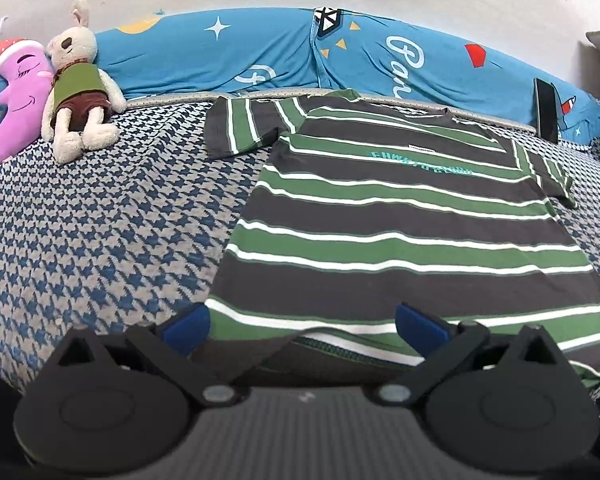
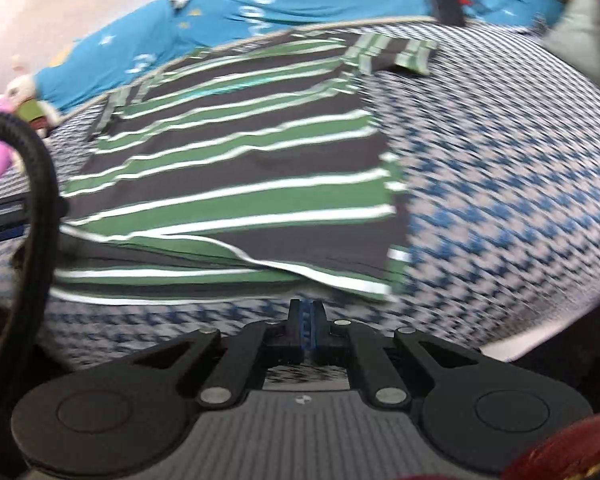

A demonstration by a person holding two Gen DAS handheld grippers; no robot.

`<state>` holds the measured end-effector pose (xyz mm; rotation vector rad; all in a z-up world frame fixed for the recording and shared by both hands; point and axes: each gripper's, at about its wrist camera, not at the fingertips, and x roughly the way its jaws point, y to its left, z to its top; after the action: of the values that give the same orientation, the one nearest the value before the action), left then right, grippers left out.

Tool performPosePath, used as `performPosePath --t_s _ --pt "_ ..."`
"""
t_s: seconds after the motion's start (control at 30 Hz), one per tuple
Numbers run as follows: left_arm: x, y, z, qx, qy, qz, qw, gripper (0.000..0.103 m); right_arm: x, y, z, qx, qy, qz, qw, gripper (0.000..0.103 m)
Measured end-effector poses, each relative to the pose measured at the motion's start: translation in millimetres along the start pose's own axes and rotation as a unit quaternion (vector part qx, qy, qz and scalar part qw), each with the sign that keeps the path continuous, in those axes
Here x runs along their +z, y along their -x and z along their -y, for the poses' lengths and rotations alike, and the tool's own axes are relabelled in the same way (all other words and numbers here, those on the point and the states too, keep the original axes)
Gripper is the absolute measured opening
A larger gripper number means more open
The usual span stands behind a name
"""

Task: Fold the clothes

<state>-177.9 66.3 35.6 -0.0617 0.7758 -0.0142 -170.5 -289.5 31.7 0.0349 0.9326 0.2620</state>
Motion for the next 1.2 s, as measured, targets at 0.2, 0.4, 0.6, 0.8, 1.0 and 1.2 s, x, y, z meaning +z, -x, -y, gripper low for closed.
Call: performPosePath --t_s 0.2,0.4,0.6,0.8,1.0,1.2 --pt "1.4 -0.4 2.2 -0.008 0.001 0.000 1.0000 0.103 1.5 -4.0 18.6 -0.048 -0.044 0.002 0.998 0.021" --pt "1.6 -2.3 -1.3 -0.009 0.008 -0.003 0.9999 0.103 5.0 -5.6 23.2 -0.048 -0.058 0.031 0.997 0.031" --pt "1.5 -5.0 -4.8 -0.003 0.018 -0.008 0.9998 0.103 8.1 -3.7 20.1 -0.049 -0.052 0.060 0.996 0.026" --pt "0.8 -7.7 -5.2 0.004 0.018 -0.012 0.9998 0.103 9.0 -0.7 22.2 -0.094 -0.068 0.061 0.991 0.008" --pt "-0.1 -13.1 -8.9 0.027 0.021 -0.017 0.9993 0.103 7.5 0.5 26.5 -0.092 -0.084 0.019 0.992 0.010" --pt "-2.2 -13.5 -15.7 0.049 0.028 -0.017 0.9983 0.103 6.8 22.4 9.4 -0.063 -0.055 0.033 0.996 0.022"
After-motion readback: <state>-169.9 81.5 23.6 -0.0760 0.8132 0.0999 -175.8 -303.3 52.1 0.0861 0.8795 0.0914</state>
